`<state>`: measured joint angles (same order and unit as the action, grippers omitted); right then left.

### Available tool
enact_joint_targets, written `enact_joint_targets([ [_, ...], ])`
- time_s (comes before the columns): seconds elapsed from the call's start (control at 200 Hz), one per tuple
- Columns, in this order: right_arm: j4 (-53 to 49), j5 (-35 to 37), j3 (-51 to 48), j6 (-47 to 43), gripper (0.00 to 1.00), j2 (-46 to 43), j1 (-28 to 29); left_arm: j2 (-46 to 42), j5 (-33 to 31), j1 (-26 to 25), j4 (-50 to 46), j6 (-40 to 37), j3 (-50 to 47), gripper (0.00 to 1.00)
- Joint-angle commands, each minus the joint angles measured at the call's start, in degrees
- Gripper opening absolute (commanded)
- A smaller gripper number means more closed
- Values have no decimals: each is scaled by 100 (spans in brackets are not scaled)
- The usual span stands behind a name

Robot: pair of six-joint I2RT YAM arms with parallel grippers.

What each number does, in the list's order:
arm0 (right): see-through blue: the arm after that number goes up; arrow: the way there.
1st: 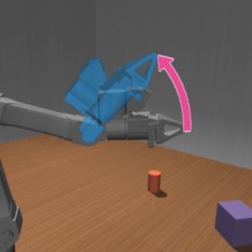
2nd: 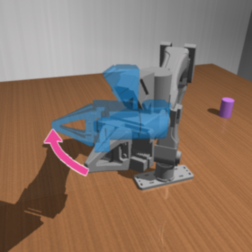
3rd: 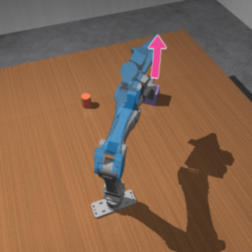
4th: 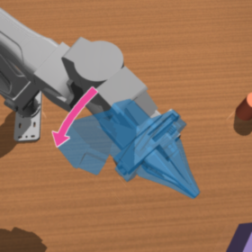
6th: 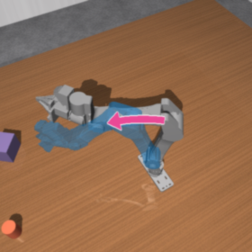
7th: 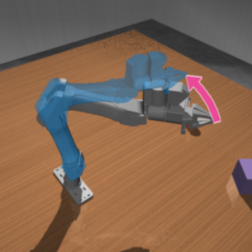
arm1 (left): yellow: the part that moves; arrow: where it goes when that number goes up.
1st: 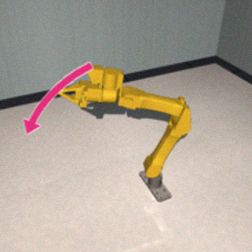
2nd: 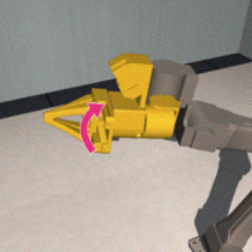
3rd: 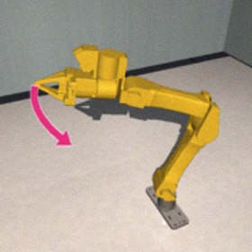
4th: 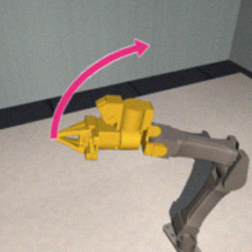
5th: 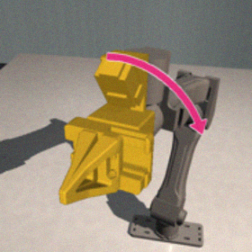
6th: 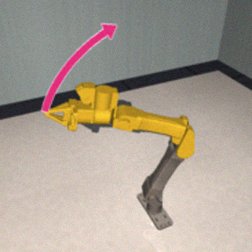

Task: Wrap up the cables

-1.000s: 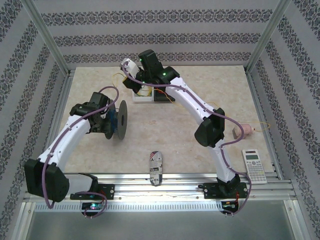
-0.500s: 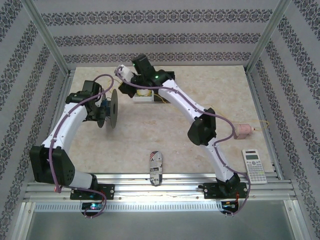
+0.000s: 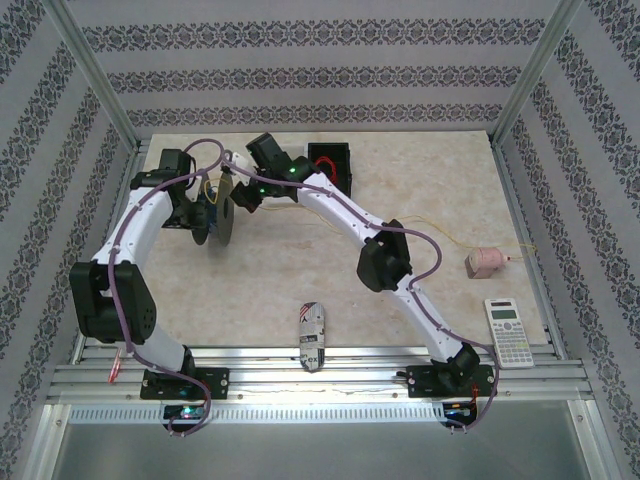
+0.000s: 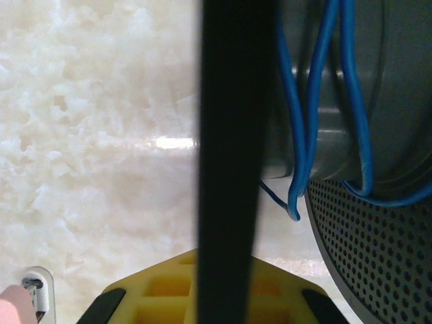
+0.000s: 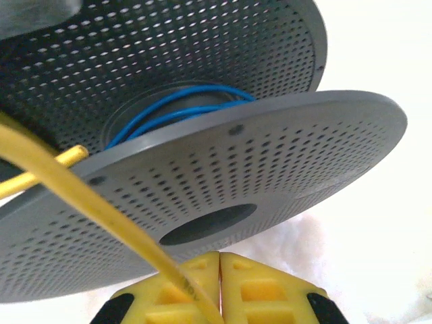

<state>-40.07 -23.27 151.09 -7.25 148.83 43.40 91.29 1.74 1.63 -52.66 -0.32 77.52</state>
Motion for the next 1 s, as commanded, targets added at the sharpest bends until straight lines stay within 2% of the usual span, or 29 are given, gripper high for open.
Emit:
enact_joint_targets([
  [0.0, 109, 618, 158, 328, 0, 267, 125, 12, 191, 48, 319, -166, 233, 0],
  [0.14, 197, 1012, 159, 447, 0, 339, 130, 47, 275, 53, 286, -164, 251, 0],
  [0.33, 227, 1147, 149, 504, 0, 366, 123, 47, 247, 48, 224, -157, 289, 0],
  [0.41, 223, 1156, 130, 513, 0, 374, 116, 13, 213, 48, 176, -131, 358, 4],
  [0.465, 212, 1185, 126, 526, 0, 383, 95, -25, 196, 57, 126, -122, 435, 11],
  [0.535, 201, 1190, 109, 536, 0, 381, 83, -68, 169, 71, 50, -108, 554, 14],
  [0.674, 184, 1220, 102, 537, 0, 366, 49, -192, 178, 109, -28, -91, 752, 27],
  [0.814, 184, 1248, 116, 552, 0, 347, 45, -316, 212, 166, -95, -98, 848, 29],
  [0.889, 162, 1246, 128, 562, 0, 350, 37, -461, 379, 265, -124, -140, 869, 30],
  [0.994, 93, 1319, 166, 587, 0, 374, 43, -706, 1002, 474, -257, -304, 965, 45],
])
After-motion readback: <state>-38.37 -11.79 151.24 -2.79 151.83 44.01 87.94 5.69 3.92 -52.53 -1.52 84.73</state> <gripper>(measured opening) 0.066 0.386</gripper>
